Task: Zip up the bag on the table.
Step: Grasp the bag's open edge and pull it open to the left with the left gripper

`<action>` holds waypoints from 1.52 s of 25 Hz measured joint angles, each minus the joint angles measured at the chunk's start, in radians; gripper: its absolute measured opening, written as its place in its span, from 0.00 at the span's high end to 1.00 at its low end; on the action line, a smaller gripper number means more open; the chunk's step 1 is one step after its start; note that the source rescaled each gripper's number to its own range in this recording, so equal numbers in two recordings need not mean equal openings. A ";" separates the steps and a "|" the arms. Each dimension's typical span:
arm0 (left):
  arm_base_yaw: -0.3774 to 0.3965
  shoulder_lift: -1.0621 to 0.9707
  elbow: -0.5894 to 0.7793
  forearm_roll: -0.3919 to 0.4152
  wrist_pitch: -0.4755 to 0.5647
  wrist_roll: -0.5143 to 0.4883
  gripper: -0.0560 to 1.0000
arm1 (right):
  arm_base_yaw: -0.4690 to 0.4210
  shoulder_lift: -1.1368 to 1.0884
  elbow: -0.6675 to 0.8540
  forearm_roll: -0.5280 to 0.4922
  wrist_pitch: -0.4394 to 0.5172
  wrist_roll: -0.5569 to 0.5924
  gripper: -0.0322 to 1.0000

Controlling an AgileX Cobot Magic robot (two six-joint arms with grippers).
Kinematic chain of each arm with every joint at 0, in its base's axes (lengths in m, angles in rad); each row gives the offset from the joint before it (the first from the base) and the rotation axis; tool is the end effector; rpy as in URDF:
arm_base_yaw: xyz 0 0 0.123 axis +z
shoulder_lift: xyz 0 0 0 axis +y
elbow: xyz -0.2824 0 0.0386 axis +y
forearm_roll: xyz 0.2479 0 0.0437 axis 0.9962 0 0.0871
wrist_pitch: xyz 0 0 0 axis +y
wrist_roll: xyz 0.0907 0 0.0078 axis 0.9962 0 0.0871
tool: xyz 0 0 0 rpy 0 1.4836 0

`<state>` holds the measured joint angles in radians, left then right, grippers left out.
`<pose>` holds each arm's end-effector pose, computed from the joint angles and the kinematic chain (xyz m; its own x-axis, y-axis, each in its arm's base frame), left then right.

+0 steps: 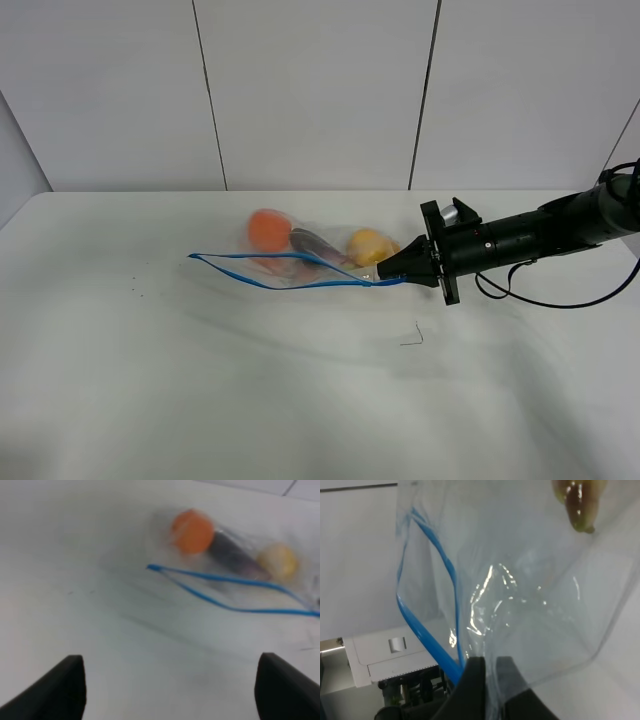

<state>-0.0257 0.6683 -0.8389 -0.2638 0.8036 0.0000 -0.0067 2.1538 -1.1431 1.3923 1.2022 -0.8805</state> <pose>0.1158 -0.0201 0.3683 -0.5297 -0.1674 -0.8315 0.0913 0.9634 -0.2521 0.3646 0.0812 0.1155 -0.9954 0.0955 -0.0083 0.0294 0.3863 0.9219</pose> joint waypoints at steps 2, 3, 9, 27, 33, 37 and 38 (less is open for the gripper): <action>0.000 0.098 -0.001 -0.062 -0.056 0.035 0.00 | 0.000 0.000 0.000 0.000 0.000 0.000 0.97; 0.000 0.138 -0.001 -0.087 -0.074 0.052 0.00 | 0.000 0.000 0.000 0.000 0.000 0.000 0.97; -0.016 0.404 -0.001 -0.269 -0.141 0.211 0.00 | 0.000 0.000 0.000 0.000 0.000 0.000 0.97; -0.534 0.728 -0.002 -0.241 -0.586 0.707 0.00 | 0.000 0.000 0.000 0.000 0.000 0.000 0.97; -0.628 0.782 -0.002 -0.069 -0.787 1.149 0.00 | 0.000 0.000 0.000 0.000 0.000 0.000 0.97; -0.665 0.820 -0.002 -0.058 -0.925 1.239 0.00 | 0.000 0.000 0.000 0.000 0.000 0.000 0.97; -0.680 0.835 -0.002 -0.055 -0.961 1.259 0.00 | 0.000 0.000 0.000 0.000 0.000 0.000 0.97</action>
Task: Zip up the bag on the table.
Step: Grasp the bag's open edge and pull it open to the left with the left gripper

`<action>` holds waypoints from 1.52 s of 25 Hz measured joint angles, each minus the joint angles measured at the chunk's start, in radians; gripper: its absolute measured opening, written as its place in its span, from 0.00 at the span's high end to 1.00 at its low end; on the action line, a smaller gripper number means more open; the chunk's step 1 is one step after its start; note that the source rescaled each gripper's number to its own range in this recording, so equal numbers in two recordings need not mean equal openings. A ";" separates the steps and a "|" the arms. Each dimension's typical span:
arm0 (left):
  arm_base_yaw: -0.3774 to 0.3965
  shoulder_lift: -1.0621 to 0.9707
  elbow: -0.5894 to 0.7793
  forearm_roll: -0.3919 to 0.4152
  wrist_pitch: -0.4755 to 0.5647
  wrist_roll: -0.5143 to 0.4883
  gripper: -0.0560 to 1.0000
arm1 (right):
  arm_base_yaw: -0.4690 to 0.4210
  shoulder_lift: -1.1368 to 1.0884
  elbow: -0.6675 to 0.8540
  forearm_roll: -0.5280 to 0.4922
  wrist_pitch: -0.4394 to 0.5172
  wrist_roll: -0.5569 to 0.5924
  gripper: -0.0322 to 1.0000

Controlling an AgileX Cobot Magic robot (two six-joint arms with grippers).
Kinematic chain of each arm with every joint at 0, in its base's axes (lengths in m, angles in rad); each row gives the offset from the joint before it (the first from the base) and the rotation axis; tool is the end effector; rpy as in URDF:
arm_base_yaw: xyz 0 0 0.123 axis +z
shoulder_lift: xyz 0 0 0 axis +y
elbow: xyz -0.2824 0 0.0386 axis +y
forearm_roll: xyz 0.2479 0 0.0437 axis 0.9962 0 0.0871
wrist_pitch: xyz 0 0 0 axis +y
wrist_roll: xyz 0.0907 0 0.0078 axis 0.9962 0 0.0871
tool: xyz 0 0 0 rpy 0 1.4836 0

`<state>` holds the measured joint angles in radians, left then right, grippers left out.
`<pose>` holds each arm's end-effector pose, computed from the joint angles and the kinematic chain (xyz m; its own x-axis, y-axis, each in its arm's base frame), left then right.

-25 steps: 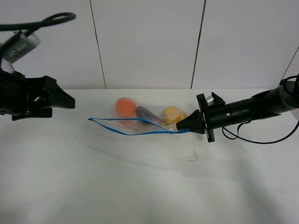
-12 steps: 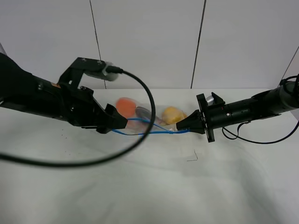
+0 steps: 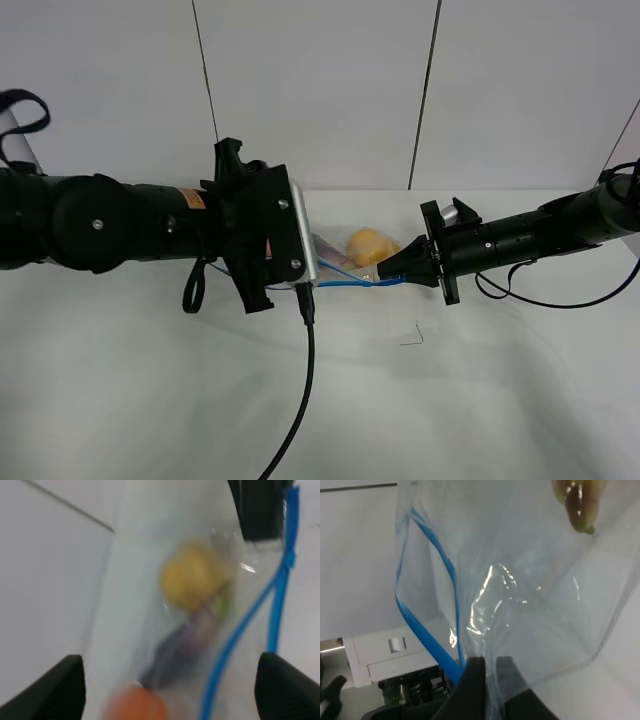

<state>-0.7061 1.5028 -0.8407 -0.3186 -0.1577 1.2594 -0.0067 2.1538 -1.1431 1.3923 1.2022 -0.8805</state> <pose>0.2498 -0.2072 0.2518 0.3135 0.7961 -0.5176 0.6141 0.2457 0.7500 0.3646 0.0812 0.1155 -0.9954 0.0955 -0.0083 0.0294 0.3863 0.9219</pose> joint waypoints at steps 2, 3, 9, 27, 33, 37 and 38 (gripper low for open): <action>-0.048 0.051 0.000 0.022 -0.121 0.077 0.00 | 0.000 0.000 0.000 0.000 0.000 0.000 0.97; -0.067 0.070 0.000 0.025 -0.160 0.108 0.00 | 0.000 0.000 0.000 0.000 0.000 0.000 0.97; -0.143 0.149 0.000 0.030 -0.300 0.153 0.00 | 0.000 0.000 0.000 0.000 0.000 0.000 0.97; -0.194 0.397 -0.001 0.043 -0.547 0.058 0.01 | 0.000 0.000 0.000 -0.010 0.000 0.000 0.97; -0.194 0.487 -0.002 0.046 -0.647 0.051 0.03 | 0.000 0.000 0.000 -0.018 0.000 0.000 0.97; -0.194 0.494 -0.002 0.048 -0.710 0.052 0.07 | 0.000 0.000 0.000 -0.018 0.000 0.000 0.97; -0.194 0.494 -0.002 0.048 -0.713 0.052 0.08 | 0.000 0.000 0.000 -0.019 0.000 0.000 0.97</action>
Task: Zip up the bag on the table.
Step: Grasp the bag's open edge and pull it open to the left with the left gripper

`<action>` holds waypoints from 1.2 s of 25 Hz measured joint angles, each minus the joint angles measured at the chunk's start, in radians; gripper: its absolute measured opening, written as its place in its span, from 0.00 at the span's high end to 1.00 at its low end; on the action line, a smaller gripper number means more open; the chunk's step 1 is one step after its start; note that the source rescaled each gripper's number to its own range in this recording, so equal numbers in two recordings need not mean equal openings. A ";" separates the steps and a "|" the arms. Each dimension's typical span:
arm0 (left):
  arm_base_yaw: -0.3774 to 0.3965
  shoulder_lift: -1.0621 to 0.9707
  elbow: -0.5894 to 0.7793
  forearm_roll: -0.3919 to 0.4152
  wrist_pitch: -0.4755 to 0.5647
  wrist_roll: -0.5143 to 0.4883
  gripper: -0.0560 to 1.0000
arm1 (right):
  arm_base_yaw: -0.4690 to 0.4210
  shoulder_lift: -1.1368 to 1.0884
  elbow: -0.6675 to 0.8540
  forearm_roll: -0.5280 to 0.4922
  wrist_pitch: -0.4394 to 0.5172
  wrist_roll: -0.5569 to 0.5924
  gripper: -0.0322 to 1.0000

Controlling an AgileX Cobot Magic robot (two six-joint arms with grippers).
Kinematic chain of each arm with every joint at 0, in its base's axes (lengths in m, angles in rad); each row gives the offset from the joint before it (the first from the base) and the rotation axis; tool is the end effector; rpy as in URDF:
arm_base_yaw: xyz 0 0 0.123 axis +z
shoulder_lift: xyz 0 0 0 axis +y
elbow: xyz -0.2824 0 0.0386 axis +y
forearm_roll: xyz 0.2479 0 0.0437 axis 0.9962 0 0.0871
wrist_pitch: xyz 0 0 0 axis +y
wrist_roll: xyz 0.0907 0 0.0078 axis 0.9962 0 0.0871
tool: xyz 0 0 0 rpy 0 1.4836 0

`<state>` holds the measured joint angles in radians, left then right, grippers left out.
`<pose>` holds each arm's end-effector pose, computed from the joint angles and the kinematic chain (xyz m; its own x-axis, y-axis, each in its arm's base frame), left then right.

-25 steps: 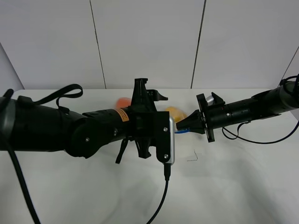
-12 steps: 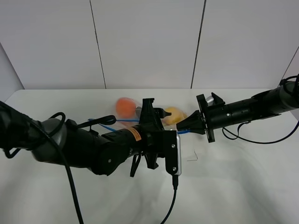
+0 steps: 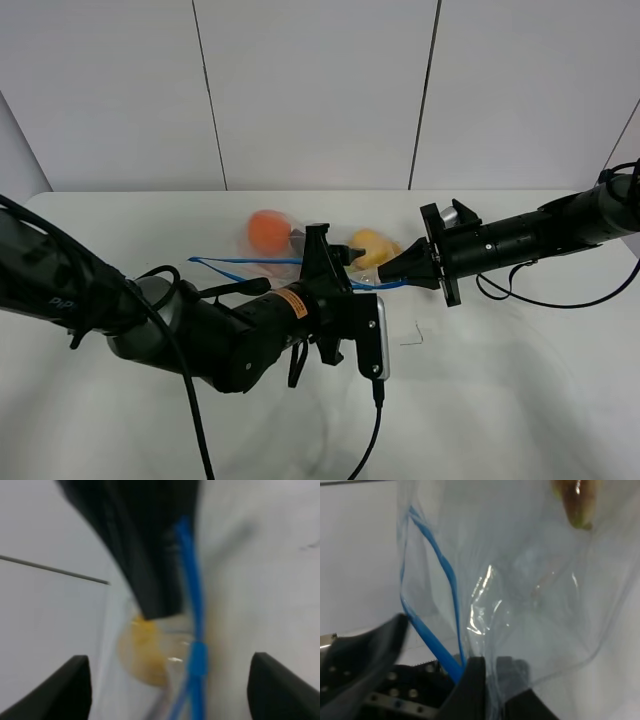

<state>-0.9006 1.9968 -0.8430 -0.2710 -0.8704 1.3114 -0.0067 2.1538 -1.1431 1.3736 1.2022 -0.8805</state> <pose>0.2502 -0.2857 0.1362 0.5267 0.7636 -0.3737 0.3917 0.1721 0.9038 0.3634 0.0809 0.1146 -0.9967 0.0806 -0.0092 0.0236 0.3970 0.9175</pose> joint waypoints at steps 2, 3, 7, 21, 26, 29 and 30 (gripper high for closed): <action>0.000 0.000 0.000 0.000 0.004 -0.005 0.10 | 0.000 0.000 0.000 0.001 0.000 0.000 0.97; 0.000 0.000 0.000 0.000 0.004 -0.007 0.11 | 0.000 0.000 0.000 0.001 0.000 0.000 0.97; 0.000 0.000 0.000 0.000 0.005 -0.007 0.19 | 0.000 0.000 0.000 0.001 0.000 0.000 0.97; 0.000 0.000 0.000 0.021 0.005 -0.010 0.51 | 0.000 0.000 0.000 0.000 0.000 0.000 0.97; 0.000 0.000 0.000 0.023 0.020 -0.010 0.73 | 0.000 0.000 0.000 0.000 0.000 0.000 0.97; 0.000 0.000 0.000 0.023 0.027 -0.010 0.80 | 0.000 0.000 0.000 0.000 0.000 0.000 0.97; 0.000 0.000 0.000 0.023 0.027 -0.010 0.81 | 0.000 0.000 0.000 0.000 0.000 0.000 0.97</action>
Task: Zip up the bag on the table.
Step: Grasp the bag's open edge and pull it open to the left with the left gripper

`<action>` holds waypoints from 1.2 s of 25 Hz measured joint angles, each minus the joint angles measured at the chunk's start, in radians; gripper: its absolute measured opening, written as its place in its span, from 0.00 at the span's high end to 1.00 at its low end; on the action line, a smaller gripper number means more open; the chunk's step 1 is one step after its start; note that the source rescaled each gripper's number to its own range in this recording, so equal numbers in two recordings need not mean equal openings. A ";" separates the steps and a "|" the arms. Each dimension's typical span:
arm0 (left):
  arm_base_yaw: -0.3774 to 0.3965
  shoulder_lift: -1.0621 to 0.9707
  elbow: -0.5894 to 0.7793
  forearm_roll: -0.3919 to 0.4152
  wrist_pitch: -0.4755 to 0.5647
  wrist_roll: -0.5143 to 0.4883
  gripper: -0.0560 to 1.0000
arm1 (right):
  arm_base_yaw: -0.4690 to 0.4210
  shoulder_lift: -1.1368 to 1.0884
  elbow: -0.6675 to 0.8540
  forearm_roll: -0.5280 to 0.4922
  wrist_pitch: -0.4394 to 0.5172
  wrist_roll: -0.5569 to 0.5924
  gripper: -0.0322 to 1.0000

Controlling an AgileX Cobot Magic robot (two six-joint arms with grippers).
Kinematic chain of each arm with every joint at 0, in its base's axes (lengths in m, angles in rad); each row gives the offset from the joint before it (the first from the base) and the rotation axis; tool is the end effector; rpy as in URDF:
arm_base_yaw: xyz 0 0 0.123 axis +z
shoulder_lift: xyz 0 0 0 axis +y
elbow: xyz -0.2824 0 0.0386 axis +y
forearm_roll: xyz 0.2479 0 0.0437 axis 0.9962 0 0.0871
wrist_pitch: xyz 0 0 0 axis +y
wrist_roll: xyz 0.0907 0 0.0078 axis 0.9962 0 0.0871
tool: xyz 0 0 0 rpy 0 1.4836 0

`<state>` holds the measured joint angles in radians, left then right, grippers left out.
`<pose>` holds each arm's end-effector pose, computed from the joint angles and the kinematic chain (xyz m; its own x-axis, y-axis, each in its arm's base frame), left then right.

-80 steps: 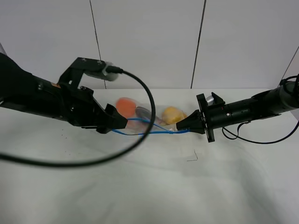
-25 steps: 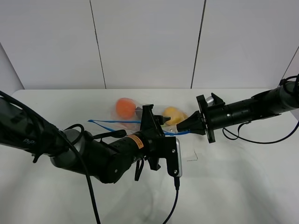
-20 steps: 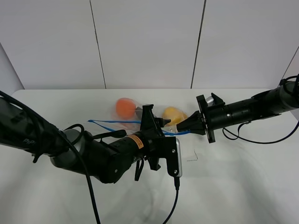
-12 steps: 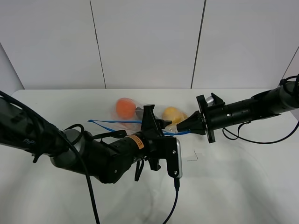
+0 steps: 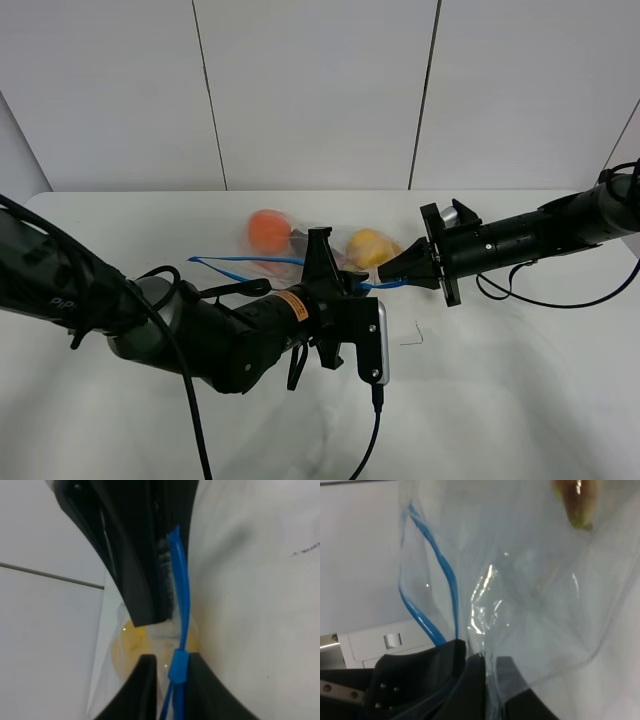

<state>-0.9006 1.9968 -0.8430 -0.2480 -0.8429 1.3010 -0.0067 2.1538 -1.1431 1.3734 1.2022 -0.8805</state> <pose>0.2485 -0.2868 0.1339 0.5357 0.7583 -0.3716 0.4124 0.1491 0.8987 0.3634 0.0809 0.1146 -0.9967 0.0804 -0.0092 0.0235 0.3972 0.9175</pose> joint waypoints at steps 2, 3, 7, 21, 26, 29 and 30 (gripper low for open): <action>0.000 0.000 0.000 0.000 0.000 0.000 0.82 | 0.000 0.000 0.000 0.000 0.000 0.000 0.97; 0.000 0.000 0.000 0.000 0.000 0.000 0.82 | 0.000 0.000 0.000 0.000 0.000 0.000 0.97; 0.000 0.000 0.000 0.002 0.001 0.000 0.82 | 0.000 0.000 0.000 0.000 0.000 0.000 0.97; -0.017 0.000 0.000 0.022 0.018 0.000 0.83 | 0.000 0.000 0.000 -0.003 0.000 0.000 0.97; -0.017 0.000 0.000 0.022 0.018 0.000 0.91 | 0.000 0.000 0.000 -0.003 -0.001 0.000 0.97; -0.017 0.000 0.000 0.020 0.018 -0.001 0.95 | 0.000 0.000 0.000 -0.004 -0.001 0.000 0.97; -0.017 0.000 0.000 0.017 0.018 -0.001 0.95 | 0.000 0.000 0.000 -0.004 -0.001 0.000 0.97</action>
<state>-0.9175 1.9968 -0.8430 -0.2312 -0.8245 1.3004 -0.0067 2.1538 -1.1431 1.3691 1.2013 -0.8805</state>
